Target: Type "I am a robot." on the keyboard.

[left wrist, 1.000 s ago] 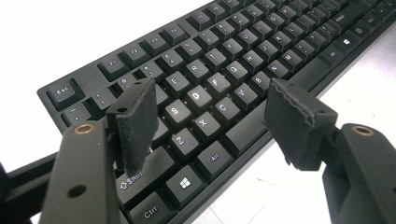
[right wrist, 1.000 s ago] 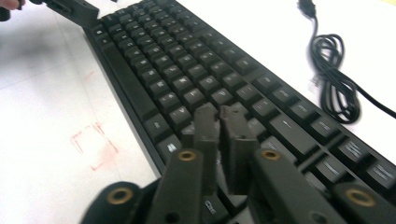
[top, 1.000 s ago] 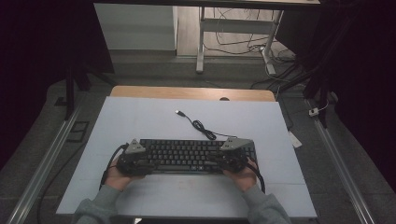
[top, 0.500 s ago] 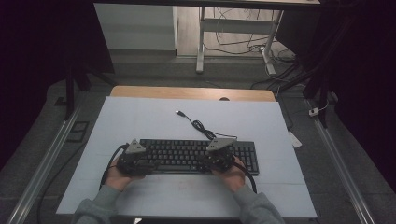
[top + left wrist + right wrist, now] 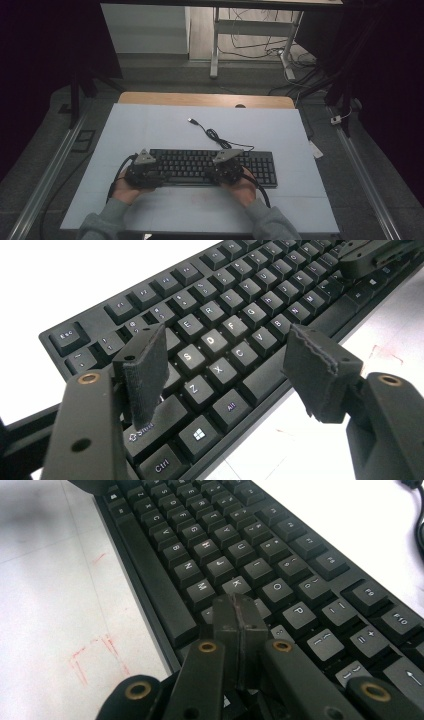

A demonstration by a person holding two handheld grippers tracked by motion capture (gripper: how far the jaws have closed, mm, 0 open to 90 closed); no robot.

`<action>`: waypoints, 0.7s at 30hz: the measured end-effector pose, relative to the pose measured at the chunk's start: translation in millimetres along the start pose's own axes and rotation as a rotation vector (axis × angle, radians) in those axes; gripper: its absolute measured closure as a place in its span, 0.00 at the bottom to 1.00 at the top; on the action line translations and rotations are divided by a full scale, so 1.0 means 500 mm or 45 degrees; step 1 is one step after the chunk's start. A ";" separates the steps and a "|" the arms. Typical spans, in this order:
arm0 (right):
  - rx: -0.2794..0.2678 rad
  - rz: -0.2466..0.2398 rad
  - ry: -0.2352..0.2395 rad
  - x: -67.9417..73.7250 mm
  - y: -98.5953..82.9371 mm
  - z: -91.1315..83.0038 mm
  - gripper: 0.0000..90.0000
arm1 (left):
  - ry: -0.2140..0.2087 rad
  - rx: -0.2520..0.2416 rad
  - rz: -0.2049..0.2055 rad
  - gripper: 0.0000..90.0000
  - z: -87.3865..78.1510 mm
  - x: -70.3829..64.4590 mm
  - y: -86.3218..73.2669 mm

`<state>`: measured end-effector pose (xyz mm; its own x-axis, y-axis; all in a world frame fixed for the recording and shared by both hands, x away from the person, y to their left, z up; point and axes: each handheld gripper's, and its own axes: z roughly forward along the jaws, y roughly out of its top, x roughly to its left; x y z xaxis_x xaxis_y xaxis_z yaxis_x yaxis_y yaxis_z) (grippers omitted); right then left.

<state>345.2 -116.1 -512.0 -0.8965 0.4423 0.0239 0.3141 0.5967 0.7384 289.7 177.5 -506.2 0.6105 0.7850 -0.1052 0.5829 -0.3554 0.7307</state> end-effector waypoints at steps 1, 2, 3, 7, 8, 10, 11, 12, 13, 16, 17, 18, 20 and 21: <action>0.007 -0.002 -0.003 0.000 0.000 0.001 0.99 | 0.000 0.000 0.000 0.38 0.000 0.000 0.000; 0.012 -0.005 -0.005 0.000 -0.001 0.003 0.99 | -0.001 -0.001 0.001 0.38 0.000 0.000 0.000; 0.017 -0.007 -0.006 0.000 -0.002 0.004 0.99 | -0.001 -0.001 0.002 0.38 0.000 -0.001 0.000; 0.015 -0.009 -0.014 0.000 -0.002 0.005 0.99 | 0.001 0.000 0.001 0.38 0.000 0.001 0.000; 0.015 -0.007 -0.012 -0.001 -0.002 0.005 0.99 | 0.001 0.000 0.001 0.38 0.000 0.001 0.000; 0.015 -0.004 -0.010 -0.001 -0.003 0.006 1.00 | 0.001 -0.001 0.003 0.37 0.000 0.001 0.000; 0.020 -0.007 -0.014 0.000 -0.003 0.006 1.00 | 0.001 -0.001 0.003 0.37 0.000 0.001 0.000; 0.032 -0.014 -0.024 0.000 -0.003 0.007 1.00 | 0.001 -0.001 0.005 0.37 0.000 0.001 0.000; 0.033 -0.013 -0.024 0.000 -0.004 0.008 1.00 | 0.002 -0.001 0.005 0.37 0.000 0.000 0.000; 0.030 -0.008 -0.024 0.000 -0.004 0.007 1.00 | 0.001 -0.004 0.005 0.37 -0.001 0.000 0.000; 0.029 -0.011 -0.025 0.000 -0.004 0.007 1.00 | 0.001 -0.003 0.005 0.37 0.000 0.001 0.000; 0.025 -0.014 -0.024 0.000 -0.003 0.007 1.00 | 0.001 -0.002 0.005 0.37 0.000 0.001 0.000; 0.000 -0.009 -0.018 0.002 -0.002 0.004 0.99 | 0.002 -0.002 0.004 0.37 0.000 0.001 0.000; -0.009 -0.014 -0.018 0.002 -0.001 0.002 0.99 | 0.002 -0.002 0.004 0.37 0.000 0.001 0.000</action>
<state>344.5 -115.6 -513.0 -0.8953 0.4455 0.0063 0.3022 0.5969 0.7432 290.0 178.1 -506.2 0.6113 0.7849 -0.1016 0.5800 -0.3569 0.7323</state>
